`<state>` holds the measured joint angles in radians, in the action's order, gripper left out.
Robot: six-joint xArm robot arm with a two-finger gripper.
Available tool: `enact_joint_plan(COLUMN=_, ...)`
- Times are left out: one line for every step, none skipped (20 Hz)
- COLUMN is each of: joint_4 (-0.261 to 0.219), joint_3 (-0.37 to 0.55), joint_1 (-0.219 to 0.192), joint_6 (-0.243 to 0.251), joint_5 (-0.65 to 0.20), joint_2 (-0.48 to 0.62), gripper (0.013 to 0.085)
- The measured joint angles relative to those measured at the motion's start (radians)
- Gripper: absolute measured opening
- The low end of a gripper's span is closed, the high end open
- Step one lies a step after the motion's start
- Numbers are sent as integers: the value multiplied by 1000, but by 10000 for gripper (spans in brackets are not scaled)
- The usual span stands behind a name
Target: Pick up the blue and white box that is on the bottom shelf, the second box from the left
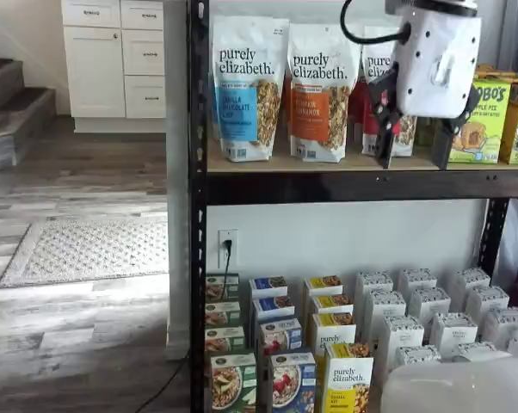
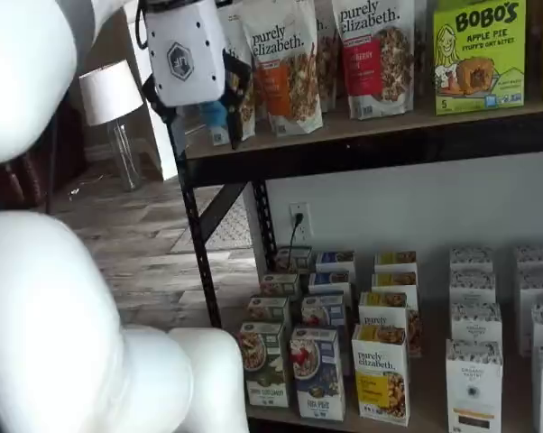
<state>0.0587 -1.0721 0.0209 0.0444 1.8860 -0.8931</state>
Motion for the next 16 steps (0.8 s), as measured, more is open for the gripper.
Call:
enact_joint_plan(joint_4=-3, joint_3=9, joint_1=8, joint_6=7, joint_5=-8, joint_2=0, gripper=850)
enact_joint_plan(joint_4=-6, joint_3=20, joint_1=17, joint_6=14, joint_5=-19, joint_2=-1, gripper=850)
enact_joint_plan(joint_4=-6, joint_3=32, joint_1=22, joint_6=20, joint_5=-30, joint_2=-2, gripper=850)
enact_joint_plan(joint_4=-7, joint_3=37, joint_1=26, joint_6=23, joint_5=-35, joint_2=-1, gripper=850)
enact_joint_plan(joint_4=-9, joint_3=47, joint_1=31, joint_6=27, joint_5=-41, joint_2=0, gripper=850)
enact_joint_plan(joint_4=-10, joint_3=57, joint_1=36, joint_6=31, joint_5=-49, joint_2=1, gripper=850)
enact_joint_plan(joint_4=-8, joint_3=72, joint_1=38, joint_6=34, joint_5=-61, joint_2=2, gripper=850)
enact_joint_plan(joint_4=-8, joint_3=83, joint_1=40, joint_6=36, joint_5=-72, joint_2=2, gripper=850)
enact_joint_plan(joint_4=-10, joint_3=99, joint_1=46, joint_6=41, joint_5=-87, joint_2=2, gripper=850)
enact_joint_plan(joint_4=-16, joint_3=118, joint_1=55, joint_6=47, joint_5=-105, joint_2=2, gripper=850)
enact_joint_plan(joint_4=-25, joint_3=128, joint_1=63, joint_6=54, joint_5=-115, joint_2=2, gripper=850)
enact_joint_plan(joint_4=-34, joint_3=134, joint_1=71, joint_6=60, joint_5=-121, joint_2=3, gripper=850)
enact_joint_plan(joint_4=-43, joint_3=152, joint_1=81, joint_6=68, joint_5=-139, joint_2=3, gripper=850)
enact_joint_plan(joint_4=-42, joint_3=177, joint_1=85, joint_6=72, joint_5=-165, joint_2=2, gripper=850)
enact_joint_plan(joint_4=-39, joint_3=203, joint_1=87, joint_6=75, joint_5=-192, joint_2=3, gripper=850)
enact_joint_plan(joint_4=-35, joint_3=223, joint_1=88, joint_6=76, joint_5=-212, joint_2=8, gripper=850)
